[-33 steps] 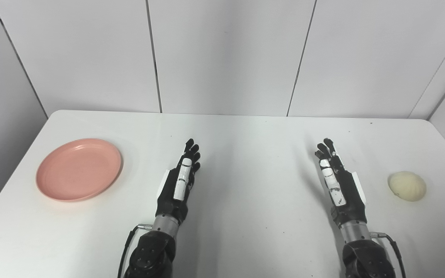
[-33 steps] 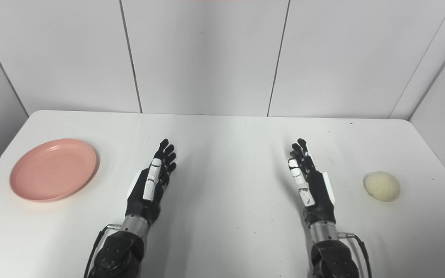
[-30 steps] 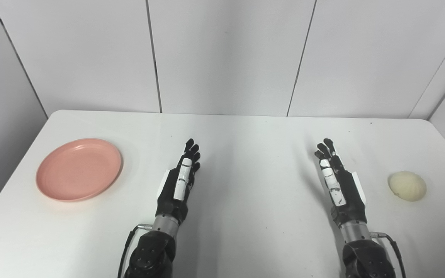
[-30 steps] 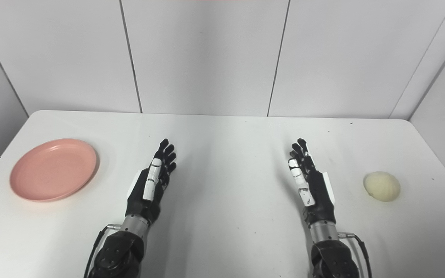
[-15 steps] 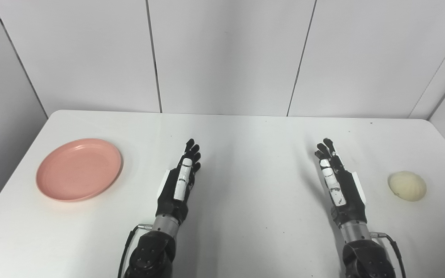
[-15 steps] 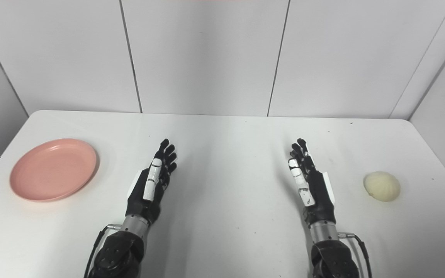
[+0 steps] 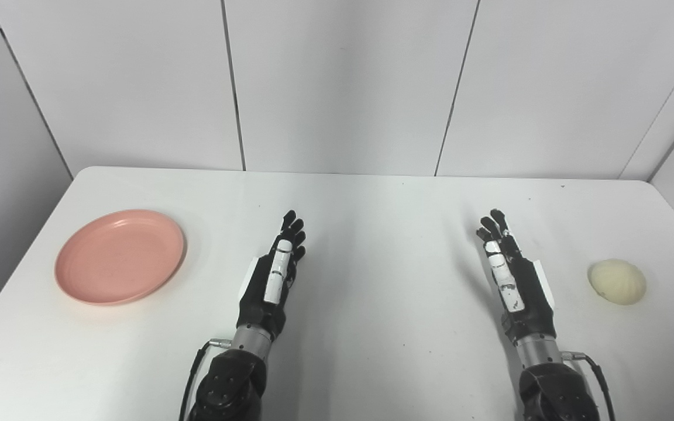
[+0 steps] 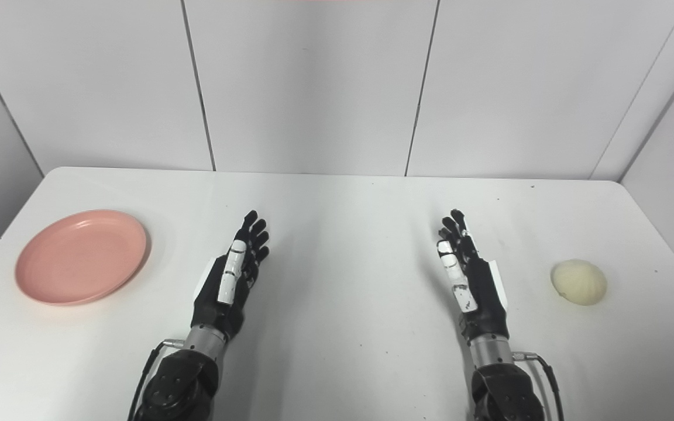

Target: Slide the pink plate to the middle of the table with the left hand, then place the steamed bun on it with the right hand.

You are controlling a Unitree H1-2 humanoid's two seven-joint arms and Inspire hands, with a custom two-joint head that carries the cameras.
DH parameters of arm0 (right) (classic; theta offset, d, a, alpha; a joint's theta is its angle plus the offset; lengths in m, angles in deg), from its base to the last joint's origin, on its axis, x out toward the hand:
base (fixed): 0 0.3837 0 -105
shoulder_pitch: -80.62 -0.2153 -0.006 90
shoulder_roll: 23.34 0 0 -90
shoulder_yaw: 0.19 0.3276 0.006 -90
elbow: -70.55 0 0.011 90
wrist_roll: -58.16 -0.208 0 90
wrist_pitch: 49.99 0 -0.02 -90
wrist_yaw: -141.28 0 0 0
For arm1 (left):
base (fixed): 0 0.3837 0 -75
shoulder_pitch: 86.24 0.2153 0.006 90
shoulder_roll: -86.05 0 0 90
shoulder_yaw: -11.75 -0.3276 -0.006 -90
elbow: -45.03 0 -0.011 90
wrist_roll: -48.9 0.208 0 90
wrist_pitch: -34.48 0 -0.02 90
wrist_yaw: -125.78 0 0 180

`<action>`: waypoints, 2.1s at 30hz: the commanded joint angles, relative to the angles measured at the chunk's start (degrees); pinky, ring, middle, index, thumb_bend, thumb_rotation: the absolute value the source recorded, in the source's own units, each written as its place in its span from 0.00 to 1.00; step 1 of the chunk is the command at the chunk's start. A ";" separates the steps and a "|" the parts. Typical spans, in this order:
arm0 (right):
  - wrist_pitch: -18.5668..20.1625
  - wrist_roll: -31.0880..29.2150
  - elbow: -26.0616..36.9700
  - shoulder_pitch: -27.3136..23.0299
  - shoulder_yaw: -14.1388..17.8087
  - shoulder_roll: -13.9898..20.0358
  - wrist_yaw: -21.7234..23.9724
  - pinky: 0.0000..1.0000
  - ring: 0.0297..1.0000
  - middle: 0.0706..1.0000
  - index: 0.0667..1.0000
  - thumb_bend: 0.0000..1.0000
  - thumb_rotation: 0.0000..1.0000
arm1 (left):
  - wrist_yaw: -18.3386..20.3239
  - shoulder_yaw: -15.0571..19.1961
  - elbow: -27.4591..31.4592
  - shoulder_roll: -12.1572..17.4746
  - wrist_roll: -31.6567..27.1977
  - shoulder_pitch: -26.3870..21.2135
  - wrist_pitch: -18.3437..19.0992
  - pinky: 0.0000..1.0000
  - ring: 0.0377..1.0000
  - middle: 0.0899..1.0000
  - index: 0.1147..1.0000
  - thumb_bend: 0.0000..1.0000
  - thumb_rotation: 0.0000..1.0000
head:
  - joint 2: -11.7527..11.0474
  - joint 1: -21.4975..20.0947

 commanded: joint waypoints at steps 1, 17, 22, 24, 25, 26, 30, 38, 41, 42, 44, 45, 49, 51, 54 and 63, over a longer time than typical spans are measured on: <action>-2.84 -0.88 -1.05 0.18 0.24 0.59 0.83 1.00 0.96 0.96 0.98 0.65 0.85 | -0.33 0.78 -1.39 -0.16 -0.75 -1.39 -0.26 1.00 1.00 1.00 1.00 0.52 1.00 | -0.28 0.73; -6.80 -5.43 -6.75 -0.37 1.67 2.86 4.35 1.00 0.97 0.98 1.00 0.58 0.88 | -3.11 9.03 -3.29 4.32 -4.37 -12.75 -3.45 1.00 0.97 0.94 0.93 0.67 1.00 | -6.03 12.20; -6.69 -6.51 -6.87 -0.43 1.90 3.22 5.27 1.00 0.98 0.99 1.00 0.57 0.88 | -5.04 11.71 -0.54 6.68 -5.23 -14.30 -3.17 0.97 0.92 0.88 0.86 0.69 1.00 | -6.47 13.46; -6.05 -6.33 -6.36 -0.27 1.97 3.32 5.13 1.00 0.98 0.99 1.00 0.56 0.90 | -6.11 12.82 0.17 7.25 -5.35 -14.90 -2.61 0.93 0.88 0.85 0.82 0.70 1.00 | -6.81 14.10; -5.62 -6.46 -6.08 -0.19 2.06 3.34 5.09 1.00 0.98 0.99 1.00 0.56 0.89 | -6.74 13.34 0.36 7.67 -5.20 -15.22 -2.34 0.92 0.87 0.83 0.81 0.71 1.00 | -7.07 14.60; -5.38 -6.58 -5.87 -0.15 2.09 3.38 5.13 1.00 0.98 0.99 1.00 0.56 0.89 | -7.51 13.82 0.38 8.14 -4.78 -15.52 -2.14 0.91 0.86 0.83 0.81 0.71 1.00 | -7.07 14.60; -5.16 -6.88 -5.72 -0.04 2.03 3.88 5.68 1.00 0.99 0.99 1.00 0.55 0.91 | -10.09 15.78 -0.61 9.82 -3.79 -16.74 -2.82 0.84 0.79 0.77 0.75 0.72 1.00 | -7.75 16.28; -4.53 -10.28 -5.08 0.50 2.74 3.87 6.69 1.00 1.00 0.99 1.00 0.57 0.78 | -12.54 18.77 0.36 13.45 -4.78 -17.25 0.26 0.76 0.74 0.72 0.70 0.70 1.00 | -8.10 17.46; -4.54 -10.22 -5.00 0.54 2.71 4.01 6.73 1.00 1.00 0.99 1.00 0.56 0.78 | -12.64 19.77 -0.07 15.31 -5.08 -17.25 0.49 0.78 0.73 0.71 0.70 0.69 1.00 | -8.28 17.67; -4.50 -10.12 -4.99 0.53 2.70 4.03 6.66 1.00 1.00 0.99 1.00 0.54 0.79 | -12.62 20.12 -0.55 15.97 -5.02 -17.30 0.19 0.76 0.72 0.71 0.69 0.69 1.00 | -8.31 17.73; -4.38 -10.01 -4.87 0.55 2.68 4.04 6.57 1.00 1.00 0.99 1.00 0.54 0.79 | -12.48 20.55 -1.63 17.06 -4.87 -17.43 -0.60 0.73 0.71 0.70 0.69 0.70 1.00 | -8.31 17.81; -4.30 -10.12 -4.71 0.58 2.67 4.01 6.62 1.00 1.00 0.99 1.00 0.54 0.79 | -12.34 20.85 -2.20 17.63 -5.09 -17.54 -0.71 0.73 0.71 0.70 0.68 0.70 1.00 | -8.32 17.84; -4.09 -10.42 -4.16 0.67 2.63 3.92 6.73 1.00 1.00 1.00 1.00 0.52 0.79 | -12.78 21.75 -4.06 20.62 -4.46 -17.54 0.45 0.70 0.70 0.68 0.68 0.74 1.00 | -8.25 17.81; -3.94 -10.23 -3.79 0.74 2.60 3.86 6.51 1.00 1.00 1.00 1.00 0.51 0.79 | -12.35 22.17 -4.88 21.87 -4.95 -17.36 0.59 0.72 0.71 0.69 0.68 0.75 1.00 | -8.25 17.89; -3.88 -10.33 -3.54 0.82 2.58 3.86 6.59 1.00 1.00 1.00 1.00 0.51 0.80 | -12.25 23.18 -7.84 23.68 -5.67 -17.64 -0.63 0.75 0.72 0.70 0.69 0.75 1.00 | -8.40 17.99; -3.83 -10.31 -2.90 0.85 2.56 3.72 6.41 1.00 1.00 1.00 1.00 0.49 0.79 | -5.63 23.57 -15.10 30.40 -8.35 -16.51 -2.01 0.80 0.80 0.76 0.75 0.75 1.00 | -8.44 18.51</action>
